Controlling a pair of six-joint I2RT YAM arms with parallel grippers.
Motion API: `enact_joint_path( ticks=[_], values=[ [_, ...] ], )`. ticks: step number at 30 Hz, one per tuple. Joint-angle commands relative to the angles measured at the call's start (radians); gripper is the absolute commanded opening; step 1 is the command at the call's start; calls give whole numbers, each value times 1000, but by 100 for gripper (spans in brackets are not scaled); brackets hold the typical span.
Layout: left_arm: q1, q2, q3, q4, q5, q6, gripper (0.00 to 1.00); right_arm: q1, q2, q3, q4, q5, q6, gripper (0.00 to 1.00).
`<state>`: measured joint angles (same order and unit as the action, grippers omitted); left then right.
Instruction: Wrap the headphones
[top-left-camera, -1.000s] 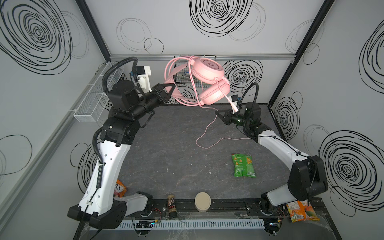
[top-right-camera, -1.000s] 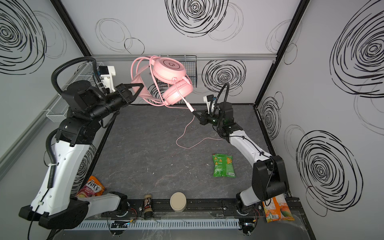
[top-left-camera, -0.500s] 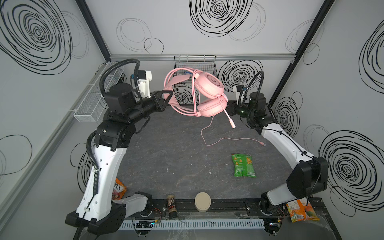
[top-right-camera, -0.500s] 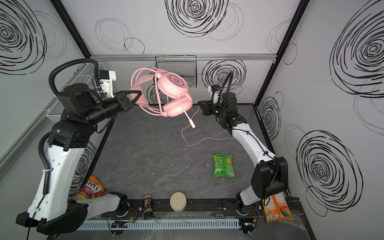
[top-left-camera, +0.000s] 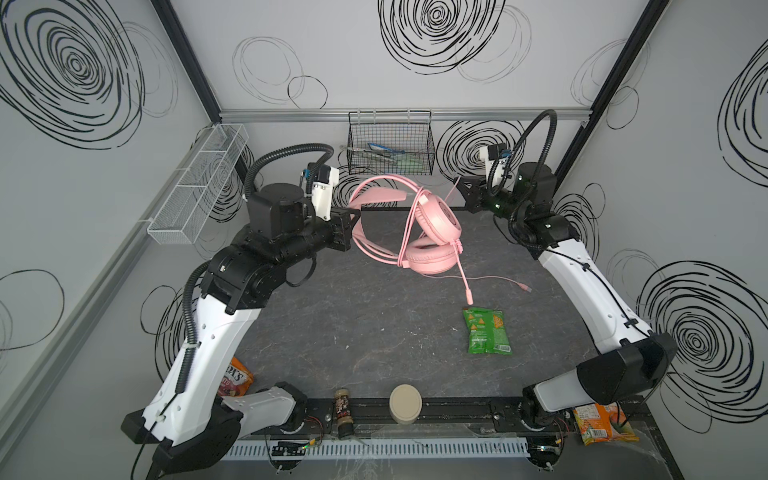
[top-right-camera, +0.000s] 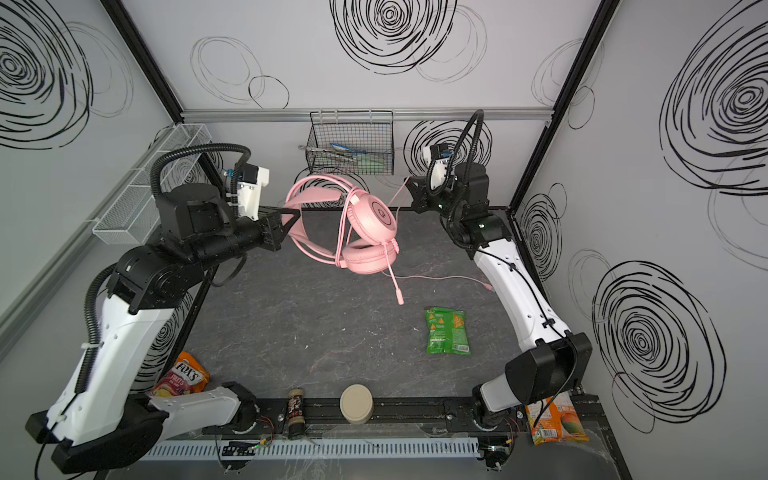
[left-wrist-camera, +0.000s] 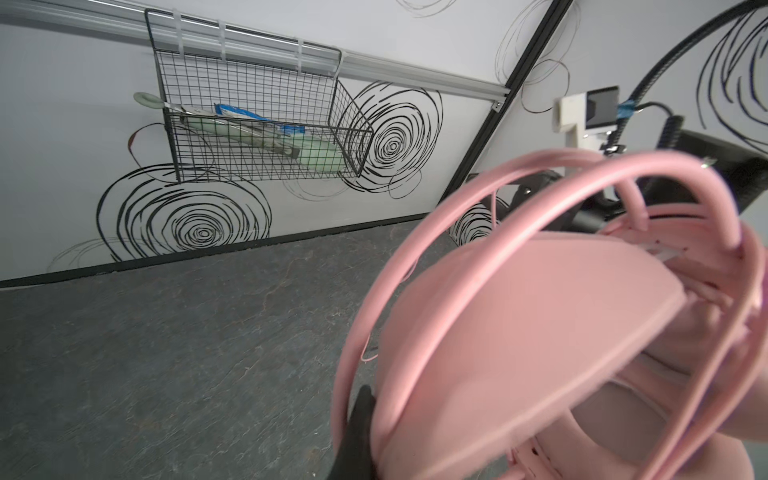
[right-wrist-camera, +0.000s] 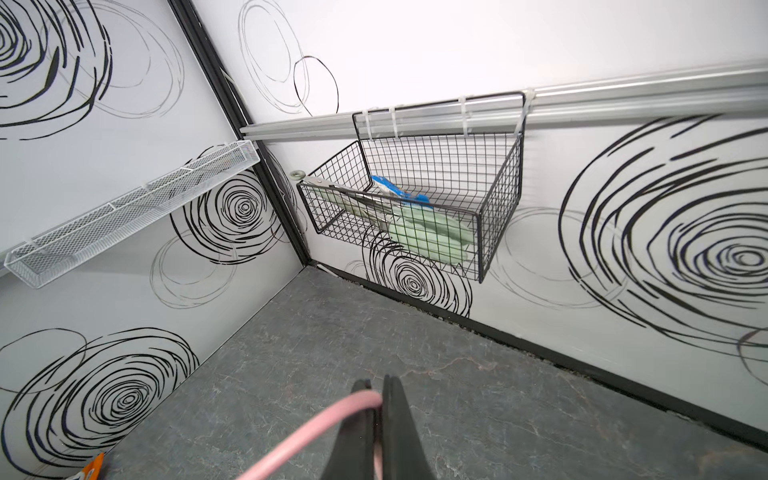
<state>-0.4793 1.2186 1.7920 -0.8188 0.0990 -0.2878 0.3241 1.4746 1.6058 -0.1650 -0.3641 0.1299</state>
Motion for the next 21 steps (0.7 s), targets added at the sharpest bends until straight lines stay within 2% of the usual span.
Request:
enact_joint_path(
  ticks=[1,5,11,21],
  values=[
    [-27,-19,4,23,-105,39,0,13,-35,54,-29,69,-50,0],
    [-76,-7,-3,-18,-230,88,0,45,-43,77,-50,96,-98,0],
    [-152,20,-31,-45,-321,153,0,101,-30,145,-113,157,-190,0],
    [-179,60,-88,-14,-317,114,0,212,-15,204,-185,242,-304,0]
  ],
)
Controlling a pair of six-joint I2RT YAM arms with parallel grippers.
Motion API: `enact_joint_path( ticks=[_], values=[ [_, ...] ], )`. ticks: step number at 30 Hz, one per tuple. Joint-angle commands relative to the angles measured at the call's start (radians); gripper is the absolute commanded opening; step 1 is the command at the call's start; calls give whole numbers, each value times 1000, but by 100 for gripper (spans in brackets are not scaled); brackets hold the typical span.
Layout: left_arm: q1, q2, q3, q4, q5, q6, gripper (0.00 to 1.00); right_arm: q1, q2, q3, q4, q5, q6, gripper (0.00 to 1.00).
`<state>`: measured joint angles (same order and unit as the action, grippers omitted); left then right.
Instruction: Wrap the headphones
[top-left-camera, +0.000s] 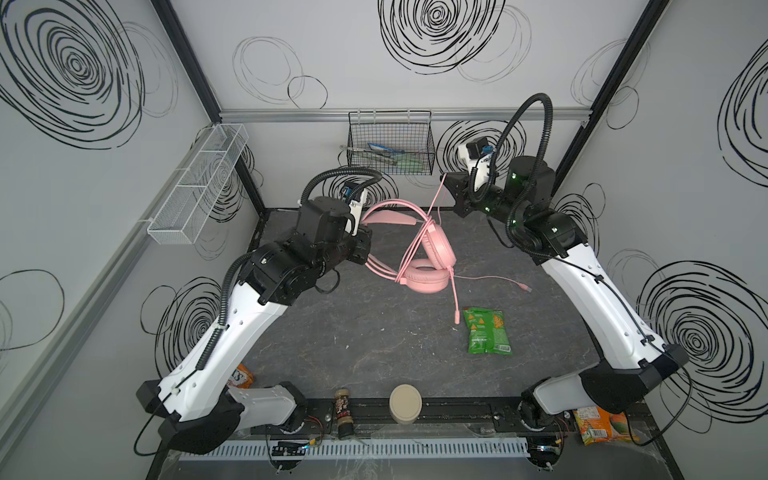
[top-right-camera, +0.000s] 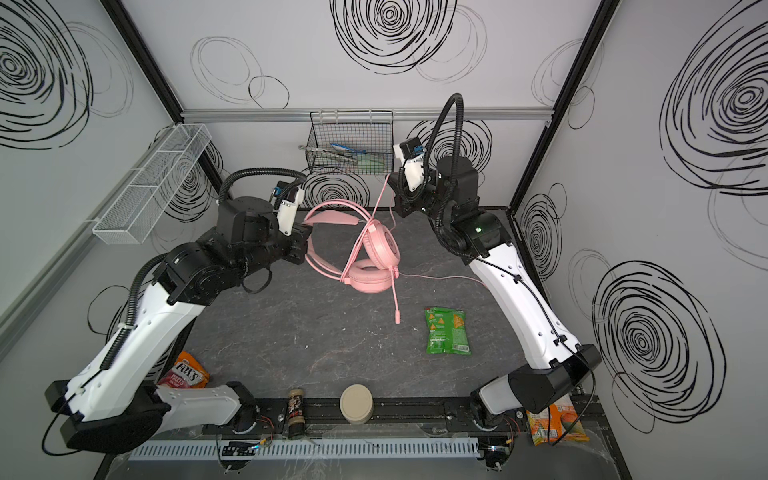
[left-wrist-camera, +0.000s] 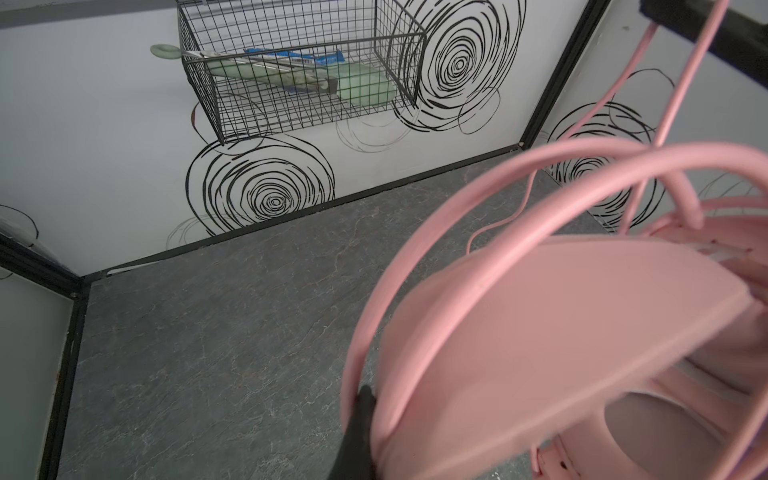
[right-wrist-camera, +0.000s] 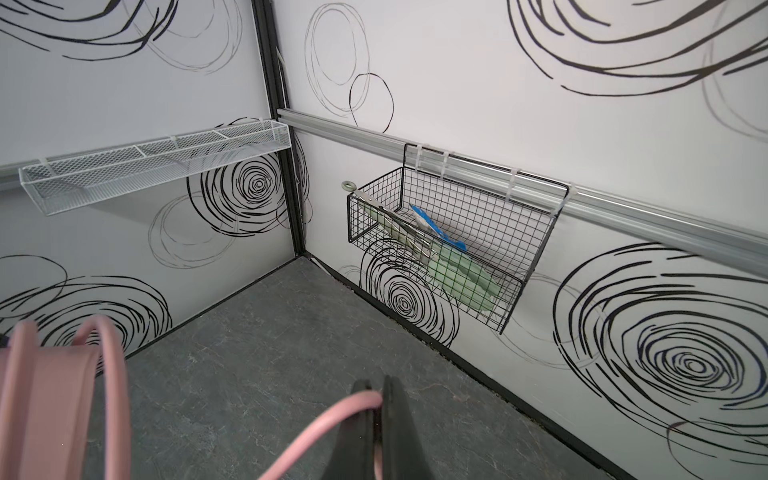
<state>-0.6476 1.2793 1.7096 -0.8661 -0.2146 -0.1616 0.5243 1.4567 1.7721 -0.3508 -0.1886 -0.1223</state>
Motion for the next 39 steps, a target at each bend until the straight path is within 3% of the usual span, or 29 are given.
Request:
enact_joint_path(
  ticks=[1,11,16,23,26,31,39],
  values=[
    [-13,4,-8,36,-3,-17,0,23,0,38,-5,71,-57,0],
    [0,63,-22,1,-79,-96,0,151,-21,44,-60,190,-155,0],
    [80,78,-29,-21,-79,-180,0,240,-32,19,-87,325,-230,0],
    [122,74,-29,-50,-131,-211,0,246,-79,-25,-48,403,-227,0],
    [144,71,-26,-68,-174,-227,0,252,-89,-26,-50,386,-250,0],
    [164,117,38,-114,-304,-257,0,357,-143,-108,24,382,-358,1],
    [169,125,43,-55,-321,-303,0,460,-103,-34,-61,405,-370,3]
  ],
)
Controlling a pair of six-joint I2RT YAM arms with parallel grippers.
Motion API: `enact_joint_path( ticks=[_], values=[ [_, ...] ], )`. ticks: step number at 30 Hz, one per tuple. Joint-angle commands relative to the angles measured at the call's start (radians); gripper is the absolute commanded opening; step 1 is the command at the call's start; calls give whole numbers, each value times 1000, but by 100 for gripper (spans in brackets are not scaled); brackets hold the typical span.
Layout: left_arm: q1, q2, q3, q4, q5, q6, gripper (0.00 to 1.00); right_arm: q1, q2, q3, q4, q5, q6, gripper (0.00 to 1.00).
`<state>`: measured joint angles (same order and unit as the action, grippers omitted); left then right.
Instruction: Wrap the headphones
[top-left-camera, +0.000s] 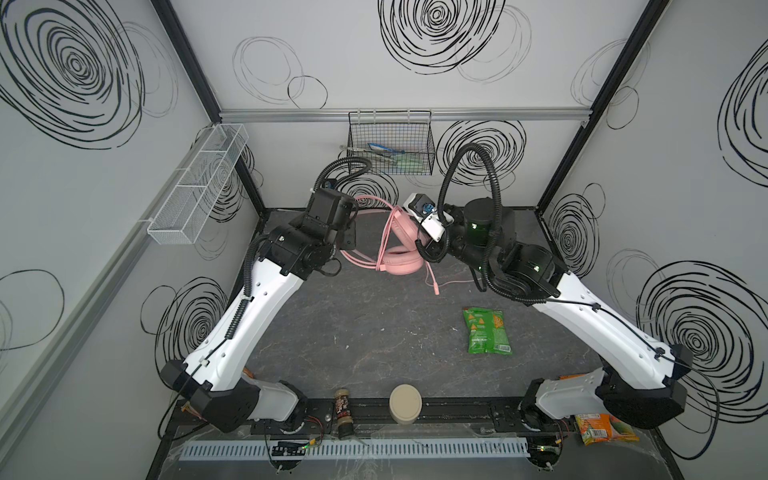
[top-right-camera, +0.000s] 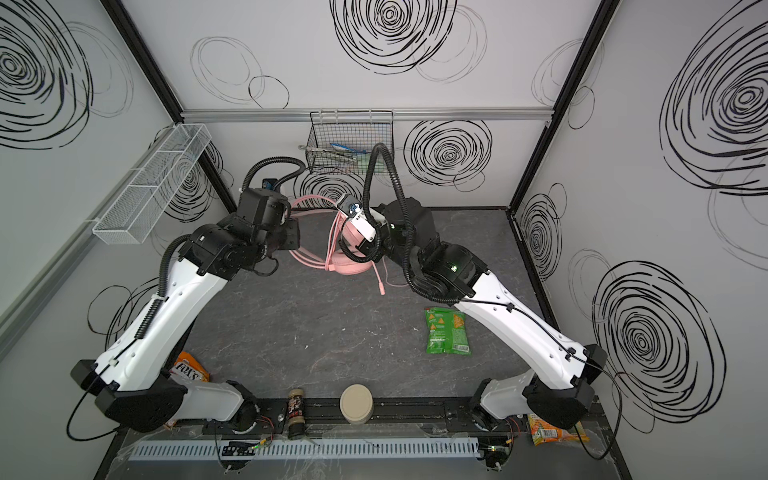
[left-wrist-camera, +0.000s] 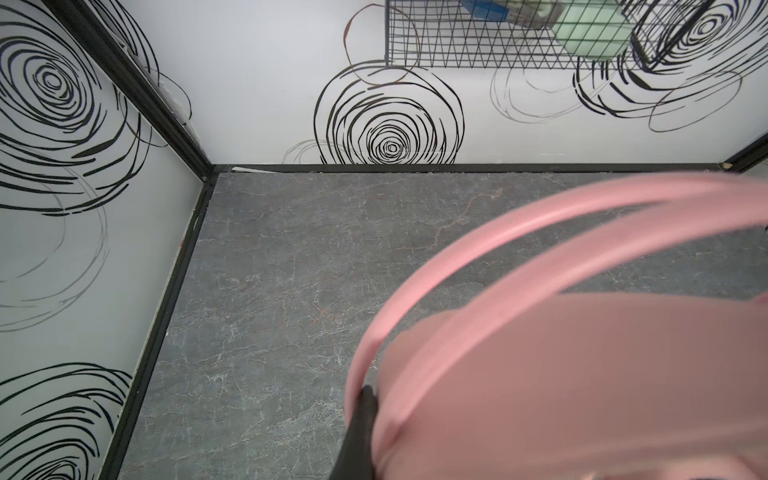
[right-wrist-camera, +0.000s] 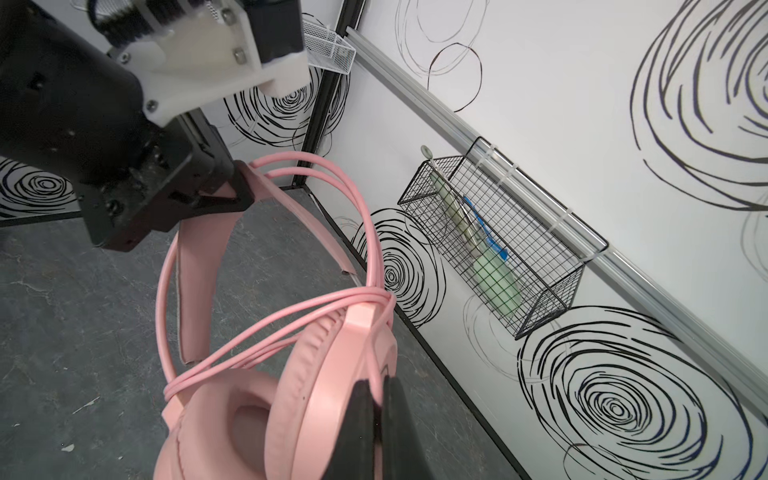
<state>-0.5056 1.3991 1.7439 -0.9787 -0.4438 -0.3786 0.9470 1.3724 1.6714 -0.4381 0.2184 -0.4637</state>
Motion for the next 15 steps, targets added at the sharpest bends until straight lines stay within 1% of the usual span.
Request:
enact_joint_path(
  ticks=[1,4,7,10,13,15],
  values=[
    [27,-2,4,68,-87,-96,0,44,-13,78,14,5,-19,3],
    [38,-33,-17,105,-87,-157,0,67,1,100,-17,25,12,3],
    [58,-74,-37,165,-92,-232,0,97,13,108,-37,88,30,3],
    [71,-78,-23,180,-112,-284,0,111,29,127,-62,145,51,2],
    [72,-74,3,170,-169,-318,0,114,31,139,-72,145,61,1],
    [73,-73,10,174,-187,-330,0,116,23,136,-62,134,62,1]
  ],
)
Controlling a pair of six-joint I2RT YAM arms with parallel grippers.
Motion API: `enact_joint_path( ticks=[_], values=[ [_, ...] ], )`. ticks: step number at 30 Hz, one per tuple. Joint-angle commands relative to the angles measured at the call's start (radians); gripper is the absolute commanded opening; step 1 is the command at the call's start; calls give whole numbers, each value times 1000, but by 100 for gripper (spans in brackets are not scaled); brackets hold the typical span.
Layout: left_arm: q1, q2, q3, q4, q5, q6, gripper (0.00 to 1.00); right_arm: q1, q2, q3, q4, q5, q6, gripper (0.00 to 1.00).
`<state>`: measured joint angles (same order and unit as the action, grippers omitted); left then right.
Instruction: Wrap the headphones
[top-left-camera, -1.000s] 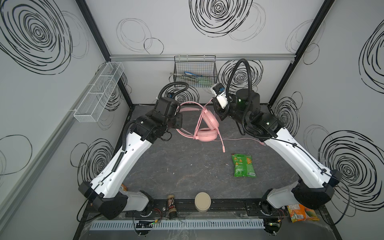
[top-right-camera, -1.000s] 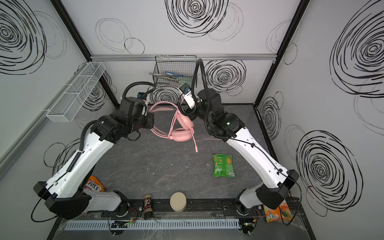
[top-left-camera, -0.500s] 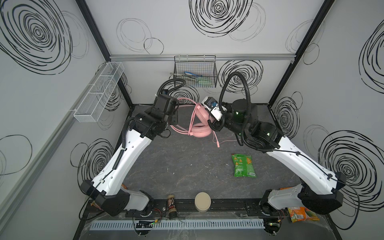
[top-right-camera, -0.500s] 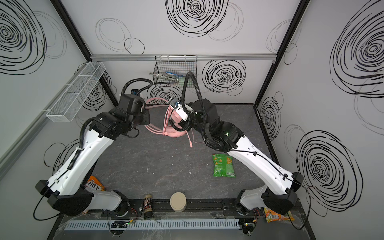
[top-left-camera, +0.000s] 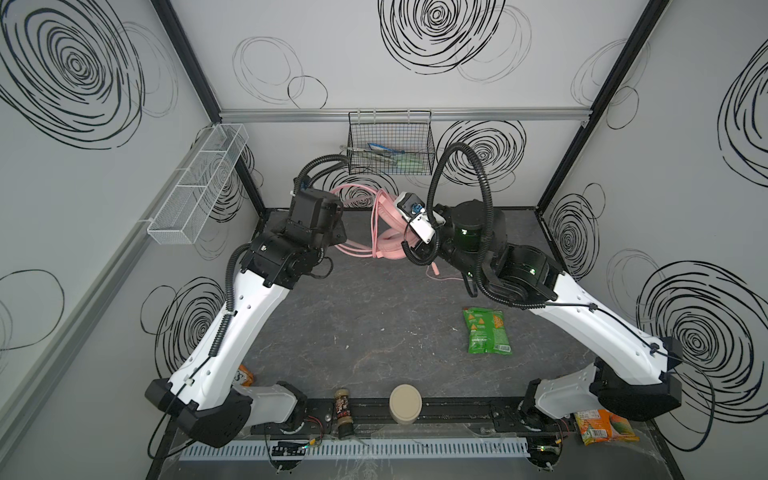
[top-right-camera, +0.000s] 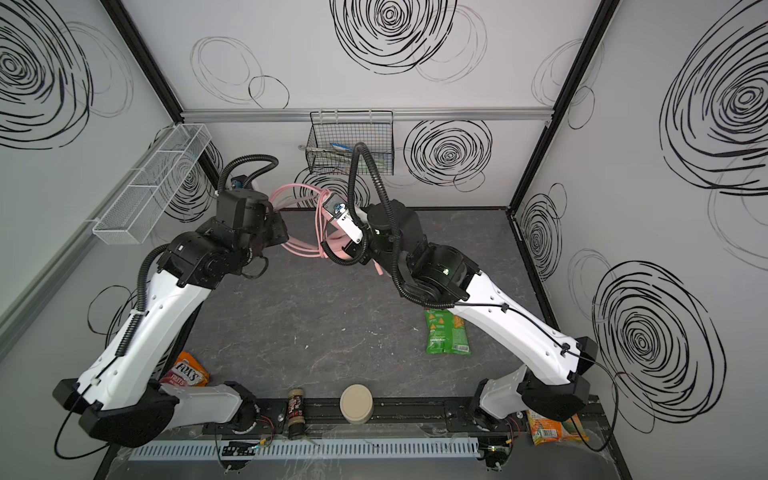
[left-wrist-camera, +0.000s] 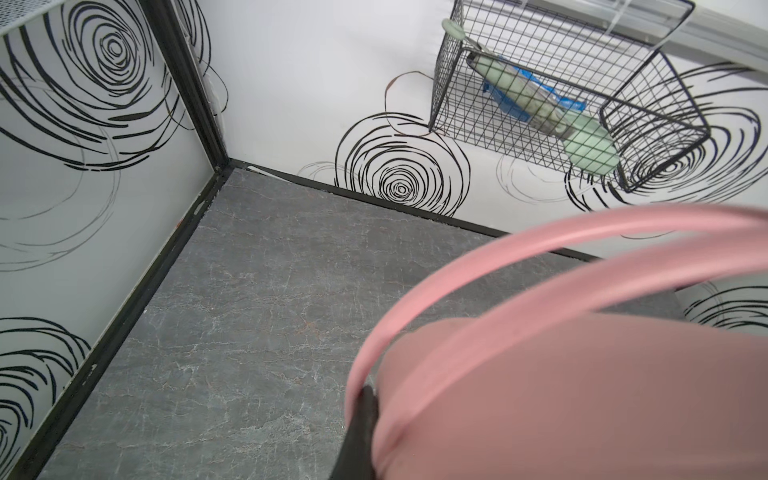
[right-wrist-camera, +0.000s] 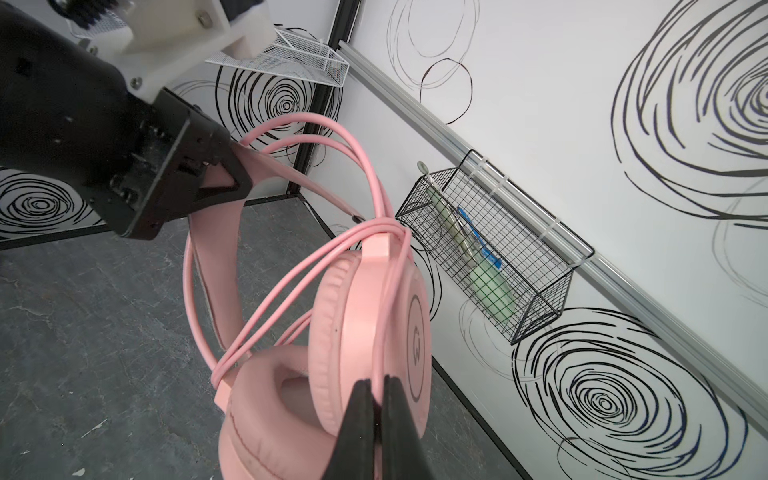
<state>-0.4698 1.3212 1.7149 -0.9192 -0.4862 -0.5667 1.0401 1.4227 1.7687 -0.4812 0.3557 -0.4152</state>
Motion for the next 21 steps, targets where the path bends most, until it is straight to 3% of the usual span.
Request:
enact_joint_path(
  ticks=[1,13,18,21],
  values=[
    [36,6,40,116,-151,-149,0,26,-28,40,-15,-4,14,1],
    [62,29,31,148,-187,-158,0,74,18,117,-130,210,-56,0],
    [65,38,75,184,-245,-57,0,95,34,103,-126,344,-113,0],
    [65,35,95,206,-278,-4,0,95,17,86,-100,333,-140,0]
  ],
)
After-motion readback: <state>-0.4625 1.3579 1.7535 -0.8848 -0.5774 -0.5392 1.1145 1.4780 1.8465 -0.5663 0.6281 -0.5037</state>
